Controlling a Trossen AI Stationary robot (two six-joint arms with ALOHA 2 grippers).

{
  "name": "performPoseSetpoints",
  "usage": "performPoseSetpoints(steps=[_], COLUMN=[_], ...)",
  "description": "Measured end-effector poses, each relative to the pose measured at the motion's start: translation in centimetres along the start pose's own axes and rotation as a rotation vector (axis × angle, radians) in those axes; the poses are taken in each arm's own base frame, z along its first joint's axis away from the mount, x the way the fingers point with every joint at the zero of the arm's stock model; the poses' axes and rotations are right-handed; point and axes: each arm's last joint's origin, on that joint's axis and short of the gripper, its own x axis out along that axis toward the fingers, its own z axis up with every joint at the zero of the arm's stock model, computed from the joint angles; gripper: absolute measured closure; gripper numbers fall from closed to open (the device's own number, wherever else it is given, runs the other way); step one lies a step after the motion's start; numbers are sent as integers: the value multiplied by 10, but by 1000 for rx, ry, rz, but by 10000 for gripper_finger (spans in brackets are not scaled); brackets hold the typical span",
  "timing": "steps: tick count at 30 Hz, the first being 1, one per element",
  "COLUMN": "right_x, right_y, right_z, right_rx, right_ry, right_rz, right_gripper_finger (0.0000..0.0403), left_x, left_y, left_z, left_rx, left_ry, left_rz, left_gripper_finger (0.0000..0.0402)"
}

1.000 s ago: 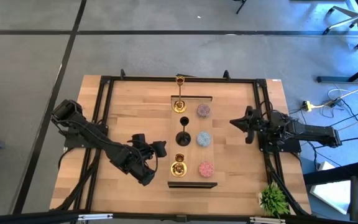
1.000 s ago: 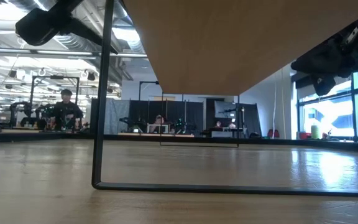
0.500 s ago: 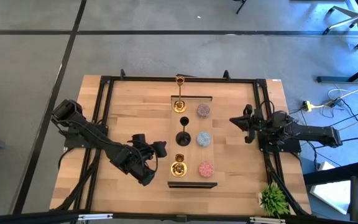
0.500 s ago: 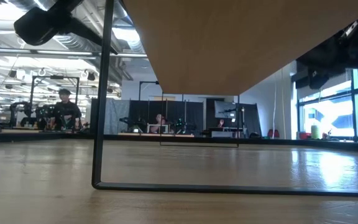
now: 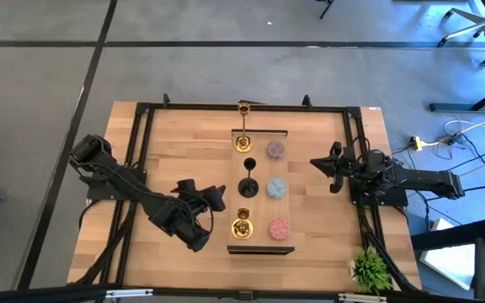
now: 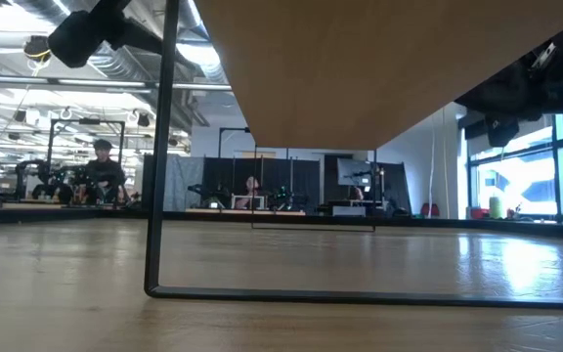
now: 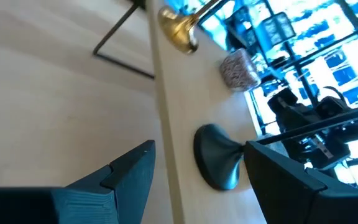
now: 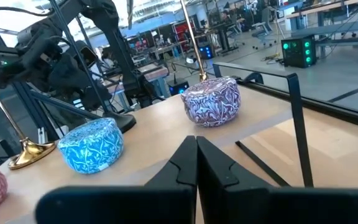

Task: Pick & Place candle stick holders
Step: Return to Home Position

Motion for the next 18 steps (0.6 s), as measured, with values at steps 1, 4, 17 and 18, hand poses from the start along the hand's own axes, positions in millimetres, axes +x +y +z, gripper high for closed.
performPoseSetpoints(steps=[1,4,17,18], right_x=[0,0,0,0], right_y=[0,0,0,0], right_z=[0,0,0,0], right_rx=[0,0,0,0], right_ry=[0,0,-1,-1], right_rz=[0,0,1,1], right_gripper_finger=[403,403,402,402], left_x=[0,-3,-55,-58], left_y=[0,0,-3,-2], left_z=[0,7,140,148], left_rx=[19,80,499,544], left_ry=[-13,-35,-150,-139], left_rz=[-8,-14,-64,-68], left_gripper_finger=[158,160,189,190])
